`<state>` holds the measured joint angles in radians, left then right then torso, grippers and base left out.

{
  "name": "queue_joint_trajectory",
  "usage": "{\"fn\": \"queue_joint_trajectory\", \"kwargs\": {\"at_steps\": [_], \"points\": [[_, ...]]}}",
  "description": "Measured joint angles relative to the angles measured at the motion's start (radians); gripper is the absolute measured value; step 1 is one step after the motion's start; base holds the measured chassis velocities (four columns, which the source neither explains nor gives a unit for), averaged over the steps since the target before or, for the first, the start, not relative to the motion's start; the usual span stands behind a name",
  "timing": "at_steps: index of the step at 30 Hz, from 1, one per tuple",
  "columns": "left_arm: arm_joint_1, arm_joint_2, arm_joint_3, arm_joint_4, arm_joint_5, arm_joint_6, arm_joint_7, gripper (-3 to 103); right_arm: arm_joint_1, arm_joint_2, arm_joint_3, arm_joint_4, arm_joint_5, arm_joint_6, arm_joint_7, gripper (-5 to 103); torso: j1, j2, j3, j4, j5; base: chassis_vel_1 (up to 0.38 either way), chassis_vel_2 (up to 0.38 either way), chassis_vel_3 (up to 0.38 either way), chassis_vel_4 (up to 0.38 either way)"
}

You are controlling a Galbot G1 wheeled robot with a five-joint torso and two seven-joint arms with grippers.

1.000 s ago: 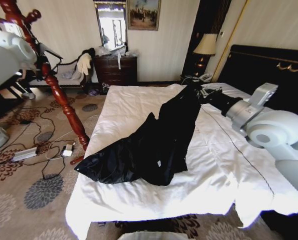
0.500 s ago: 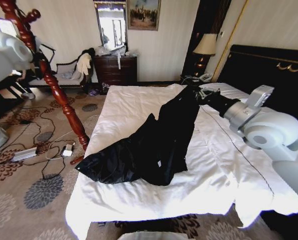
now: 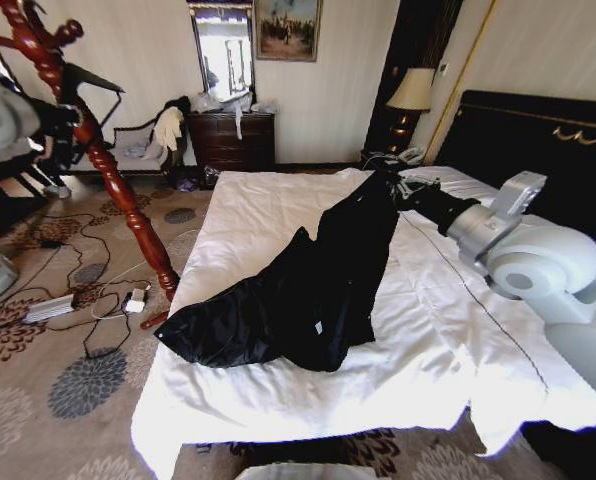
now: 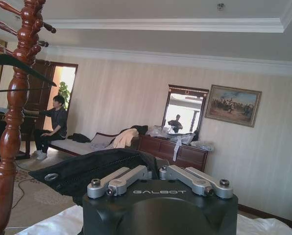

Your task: Pick up the clothes from the bed and hang them on the clothes hanger.

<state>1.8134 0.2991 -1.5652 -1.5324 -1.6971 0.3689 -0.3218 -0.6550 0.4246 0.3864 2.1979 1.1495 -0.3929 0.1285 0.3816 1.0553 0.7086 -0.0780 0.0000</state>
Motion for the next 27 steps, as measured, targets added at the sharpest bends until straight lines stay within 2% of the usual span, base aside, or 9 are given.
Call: {"fn": "queue_joint_trajectory", "kwargs": {"at_steps": [5,11,12,15,17,22,23,26,27], "points": [[-0.037,-0.085,0.021,-0.101,0.027,-0.005,0.017,16,-0.019,-0.006,0.002,0.001,-0.009,-0.008,0.012,0,0.000,0.000,0.000,0.0006,-0.0003,0.000,0.000,0.000,0.000],[-0.091,-0.237,0.053,-0.329,0.040,-0.016,0.071,16,-0.047,-0.013,0.005,-0.016,-0.029,-0.011,0.023,0,0.000,0.000,0.000,-0.0002,0.0002,0.000,0.000,0.000,0.000],[-0.091,-0.237,0.053,-0.329,0.040,-0.016,0.071,16,-0.047,-0.013,0.005,-0.016,-0.029,-0.011,0.023,0,0.000,0.000,0.000,-0.0002,0.0002,0.000,0.000,0.000,0.000],[-0.103,-0.308,0.060,-0.397,0.036,-0.028,0.160,16,-0.052,-0.015,0.005,-0.019,-0.035,-0.013,0.030,0,0.000,0.000,0.000,0.0003,0.0000,0.000,0.000,0.000,0.000],[-0.103,-0.321,0.063,-0.408,0.037,-0.031,0.181,16,-0.054,-0.015,0.005,-0.020,-0.038,-0.013,0.033,0,0.000,0.000,0.000,0.0003,-0.0001,0.000,0.000,0.000,0.000],[-0.096,-0.406,0.107,-0.470,0.068,-0.064,0.308,16,-0.058,-0.015,0.009,-0.034,-0.040,-0.016,0.055,0,0.000,0.000,0.000,0.0000,0.0003,0.000,0.000,0.000,0.000],[-0.096,-0.406,0.107,-0.470,0.068,-0.064,0.308,16,-0.058,-0.015,0.009,-0.034,-0.040,-0.016,0.055,0,0.000,0.000,0.000,0.0000,0.0003,0.000,0.000,0.000,0.000],[-0.047,-0.464,0.142,-0.511,0.174,-0.154,0.463,16,-0.067,-0.018,0.021,-0.038,-0.036,-0.021,0.076,0,0.000,0.000,0.000,0.0001,-0.0002,0.000,0.000,0.000,0.000],[-0.026,-0.474,0.143,-0.523,0.191,-0.166,0.492,16,-0.070,-0.018,0.023,-0.039,-0.035,-0.021,0.083,0,0.000,0.000,0.000,0.0000,-0.0003,0.000,0.000,0.000,0.000]]}}
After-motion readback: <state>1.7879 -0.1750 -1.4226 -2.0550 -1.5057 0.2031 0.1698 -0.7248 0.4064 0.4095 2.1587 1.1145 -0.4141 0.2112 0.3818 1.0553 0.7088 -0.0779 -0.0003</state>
